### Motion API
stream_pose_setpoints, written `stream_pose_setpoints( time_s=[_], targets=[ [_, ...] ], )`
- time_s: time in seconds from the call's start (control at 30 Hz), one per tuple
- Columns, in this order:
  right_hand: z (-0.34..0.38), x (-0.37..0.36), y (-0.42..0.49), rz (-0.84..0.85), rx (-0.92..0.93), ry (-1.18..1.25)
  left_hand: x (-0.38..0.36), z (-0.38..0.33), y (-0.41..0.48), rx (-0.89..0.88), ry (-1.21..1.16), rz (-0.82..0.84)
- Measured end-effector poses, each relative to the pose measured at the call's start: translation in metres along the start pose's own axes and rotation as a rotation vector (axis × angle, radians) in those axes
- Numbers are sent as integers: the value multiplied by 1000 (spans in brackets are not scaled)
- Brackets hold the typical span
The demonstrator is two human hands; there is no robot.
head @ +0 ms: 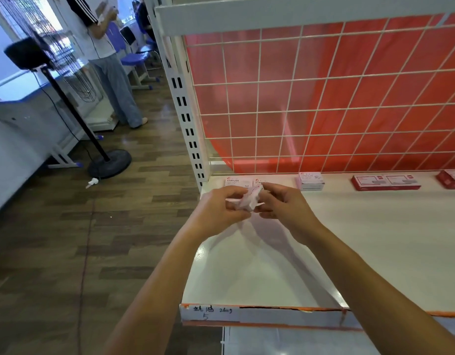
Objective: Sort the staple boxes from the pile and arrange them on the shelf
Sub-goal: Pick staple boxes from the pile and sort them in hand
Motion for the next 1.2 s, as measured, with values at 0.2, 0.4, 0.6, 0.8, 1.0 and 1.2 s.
stream_pose_setpoints(
  time_s=[0.2, 0.4, 0.6, 0.8, 1.0, 1.2],
  targets=[
    [-2, -14, -9, 111, -151, 113, -8, -10, -2, -13, -13, 3],
    [-5, -4, -5, 134, -242, 181, -1, -4, 0, 13, -94, 48],
    [-1, -6, -5, 180, -160, 52, -6, -2, 6, -28, -87, 54],
    [14, -6, 0, 181, 271, -590, -8, 5, 10, -30, 9, -22],
    [16, 13, 17, -73, 496, -814, -5, 8, 21, -173, 440, -109],
    [5, 8, 19, -143, 561, -891, -17, 27, 40, -165, 628, 5]
  ],
)
Point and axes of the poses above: each hand's wrist, its own y-axis towards the middle knuckle, its own x-axis out of the back of the hand, z = x × y, the point moved 10 cm from there along y, towards the middle knuckle, and after that the axes turned 14 degrees about -z, right-handed, at the moved point
